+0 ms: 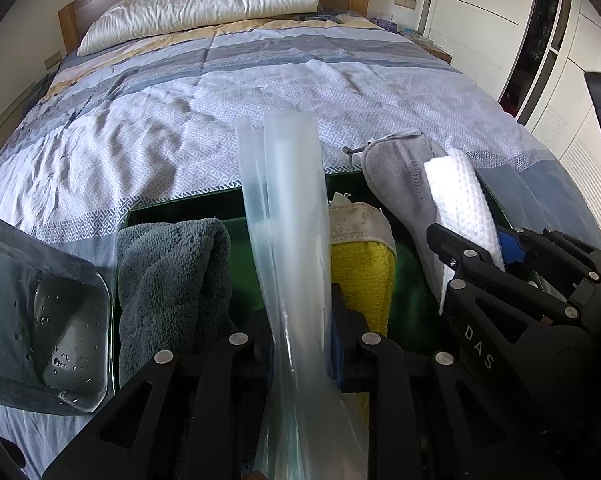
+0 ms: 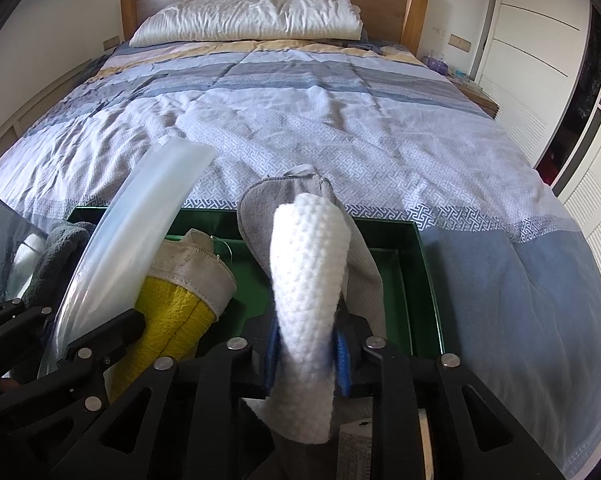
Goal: Organize soft objects
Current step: 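Press plastic sleeve down beside yellow towel while right tool pushes waffle cloth into tray, then open both tools and release the plastic sleeve and waffle cloth in the tray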
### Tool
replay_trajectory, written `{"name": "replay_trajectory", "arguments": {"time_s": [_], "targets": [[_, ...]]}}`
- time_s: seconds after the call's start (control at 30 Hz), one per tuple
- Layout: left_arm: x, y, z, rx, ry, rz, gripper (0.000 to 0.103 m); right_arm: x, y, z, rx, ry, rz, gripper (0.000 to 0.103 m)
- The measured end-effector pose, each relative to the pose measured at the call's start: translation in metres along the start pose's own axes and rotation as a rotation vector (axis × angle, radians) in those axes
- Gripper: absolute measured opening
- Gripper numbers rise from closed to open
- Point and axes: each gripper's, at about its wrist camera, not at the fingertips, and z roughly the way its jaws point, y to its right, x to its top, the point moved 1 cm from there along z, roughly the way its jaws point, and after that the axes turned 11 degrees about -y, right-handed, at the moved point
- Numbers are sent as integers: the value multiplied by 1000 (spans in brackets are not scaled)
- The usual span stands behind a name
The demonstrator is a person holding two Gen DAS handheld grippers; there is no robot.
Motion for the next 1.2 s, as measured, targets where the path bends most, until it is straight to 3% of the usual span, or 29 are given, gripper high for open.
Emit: {"name": "replay_trajectory", "arguments": {"time_s": [0.43,0.8,1.2], "targets": [[-1,0,2,-8,-3,0,31,-1,-1,1,3,-3,-3,33],[-1,1,1,-12,-3,-5,33,-1,2,2,5,-8,9,42],[0,-2,1,-1,5,-21,47,-1,7,0,1,-8,27,47]]}}
